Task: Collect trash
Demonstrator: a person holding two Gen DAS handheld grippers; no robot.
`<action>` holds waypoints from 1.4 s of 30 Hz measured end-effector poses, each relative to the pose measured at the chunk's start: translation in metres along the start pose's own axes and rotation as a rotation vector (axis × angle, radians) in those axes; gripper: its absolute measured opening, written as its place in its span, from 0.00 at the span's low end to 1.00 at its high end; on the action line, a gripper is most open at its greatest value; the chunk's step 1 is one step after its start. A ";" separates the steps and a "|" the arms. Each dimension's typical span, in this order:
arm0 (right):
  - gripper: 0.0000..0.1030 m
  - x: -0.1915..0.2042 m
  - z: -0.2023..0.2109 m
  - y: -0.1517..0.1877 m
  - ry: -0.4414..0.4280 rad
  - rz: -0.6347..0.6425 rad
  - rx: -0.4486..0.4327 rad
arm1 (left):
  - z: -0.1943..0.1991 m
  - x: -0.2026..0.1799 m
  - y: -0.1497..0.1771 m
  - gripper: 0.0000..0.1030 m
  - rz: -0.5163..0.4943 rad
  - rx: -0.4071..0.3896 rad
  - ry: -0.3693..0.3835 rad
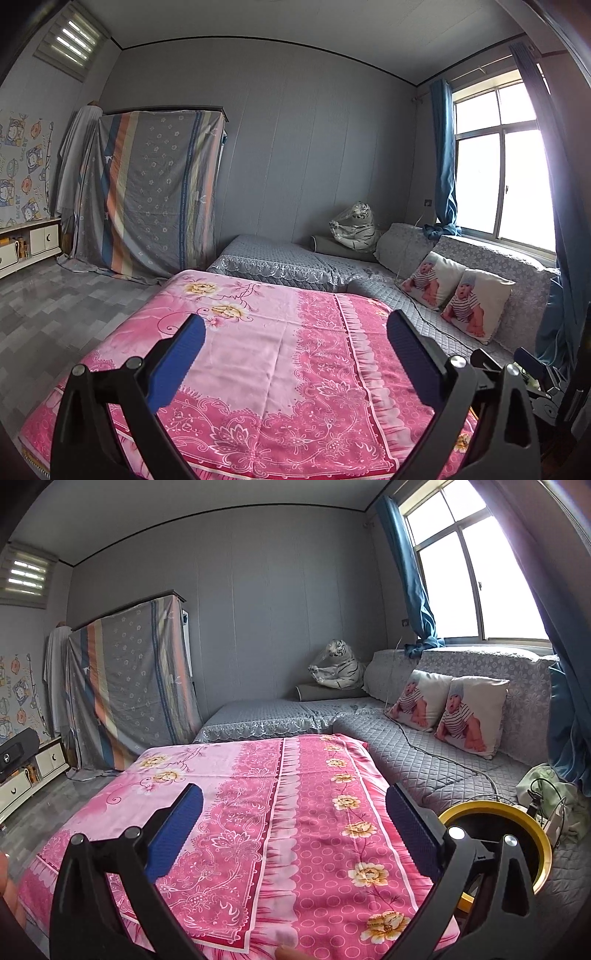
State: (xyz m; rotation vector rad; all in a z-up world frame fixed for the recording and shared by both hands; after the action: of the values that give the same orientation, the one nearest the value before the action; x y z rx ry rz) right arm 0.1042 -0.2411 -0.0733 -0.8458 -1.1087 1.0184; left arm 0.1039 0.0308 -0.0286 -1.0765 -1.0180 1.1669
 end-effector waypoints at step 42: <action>0.92 -0.011 -0.012 0.006 0.033 -0.027 0.050 | -0.009 -0.005 0.008 0.92 0.013 0.020 0.046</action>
State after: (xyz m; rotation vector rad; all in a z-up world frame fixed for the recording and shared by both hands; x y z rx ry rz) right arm 0.1133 -0.2507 -0.0848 -0.8031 -1.0599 1.0017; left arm 0.1108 0.0251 -0.0384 -1.0908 -0.9631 1.1552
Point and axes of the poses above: each gripper's, at about its wrist camera, not at the fingertips, and z roughly against the way its jaws point, x to its left, y to its underside, the point moved 9 cm from there along -z, roughly the way its jaws point, and after that the axes turned 13 degrees about -z, right-handed, at the moved point
